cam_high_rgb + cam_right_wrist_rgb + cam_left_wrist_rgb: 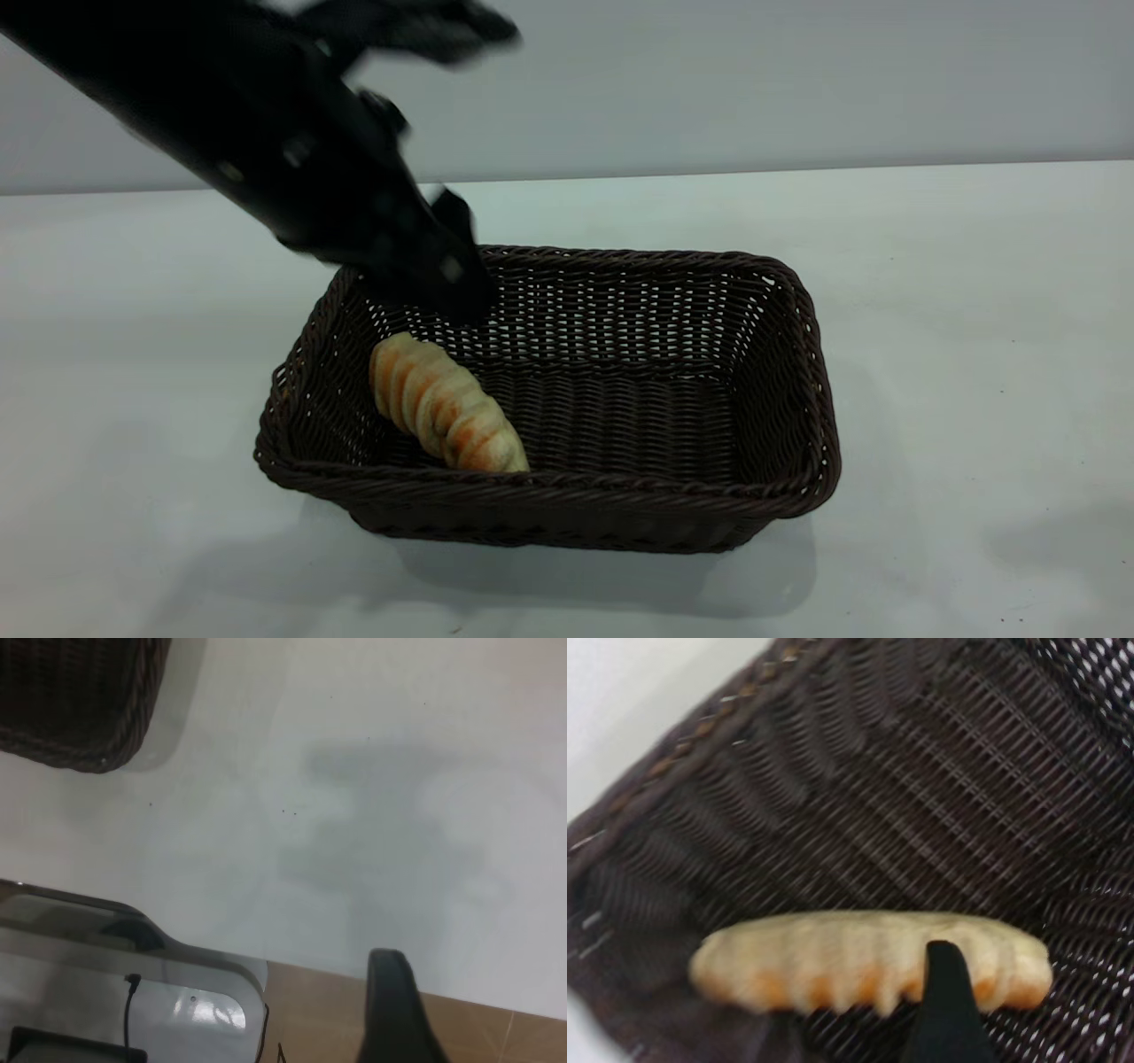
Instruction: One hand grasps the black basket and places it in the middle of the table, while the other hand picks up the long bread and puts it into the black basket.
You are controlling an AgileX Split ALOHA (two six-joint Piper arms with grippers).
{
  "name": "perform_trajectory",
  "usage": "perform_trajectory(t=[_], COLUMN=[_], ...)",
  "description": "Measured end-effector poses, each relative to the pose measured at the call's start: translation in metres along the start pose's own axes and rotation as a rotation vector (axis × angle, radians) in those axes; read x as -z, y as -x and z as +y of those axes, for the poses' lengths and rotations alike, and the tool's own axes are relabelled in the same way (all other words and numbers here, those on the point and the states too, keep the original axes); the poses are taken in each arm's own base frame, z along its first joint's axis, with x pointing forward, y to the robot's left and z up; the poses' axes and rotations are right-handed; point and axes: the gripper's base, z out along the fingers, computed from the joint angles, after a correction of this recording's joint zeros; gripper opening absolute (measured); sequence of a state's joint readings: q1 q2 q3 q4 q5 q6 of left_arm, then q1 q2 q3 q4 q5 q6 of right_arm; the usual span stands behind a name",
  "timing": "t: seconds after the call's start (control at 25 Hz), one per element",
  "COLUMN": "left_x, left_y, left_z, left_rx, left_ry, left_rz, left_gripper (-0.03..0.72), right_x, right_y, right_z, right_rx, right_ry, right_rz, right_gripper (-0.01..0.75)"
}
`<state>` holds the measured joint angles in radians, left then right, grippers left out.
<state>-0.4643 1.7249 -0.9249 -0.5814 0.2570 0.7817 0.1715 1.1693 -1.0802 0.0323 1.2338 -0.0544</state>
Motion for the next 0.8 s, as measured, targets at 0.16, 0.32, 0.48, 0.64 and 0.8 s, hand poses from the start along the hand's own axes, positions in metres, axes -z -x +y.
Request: perform_trajectory(t=[0.16, 0.32, 0.48, 0.64, 0.8], left_x=[0.042, 0.094, 0.153, 0.207, 0.260], left_y=[-0.009, -0.024, -0.038, -0.045, -0.053], left_z=[0.035, 0.070, 0.087, 0.070, 0.036], left_rx=[0.156, 0.361, 0.505, 0.559, 0.557], left_ry=[0.047, 0.137, 0.361, 0.499, 0.532], left_rz=[0.027, 0.206, 0.405, 0.365, 0.168], left_gripper=[0.527, 0.512, 0.512, 0.511, 0.511], right_x=[0.000, 0.000, 0.000, 0.007, 0.030], right_y=[0.000, 0.000, 0.000, -0.004, -0.017], right_z=[0.000, 0.000, 0.001, 0.001, 0.002], right_rx=[0.000, -0.002, -0.002, -0.014, -0.017], right_ry=[0.000, 0.005, 0.006, 0.006, 0.003], right_rz=[0.000, 0.000, 0.000, -0.027, -0.115], right_gripper=[0.484, 0.484, 0.484, 0.484, 0.484])
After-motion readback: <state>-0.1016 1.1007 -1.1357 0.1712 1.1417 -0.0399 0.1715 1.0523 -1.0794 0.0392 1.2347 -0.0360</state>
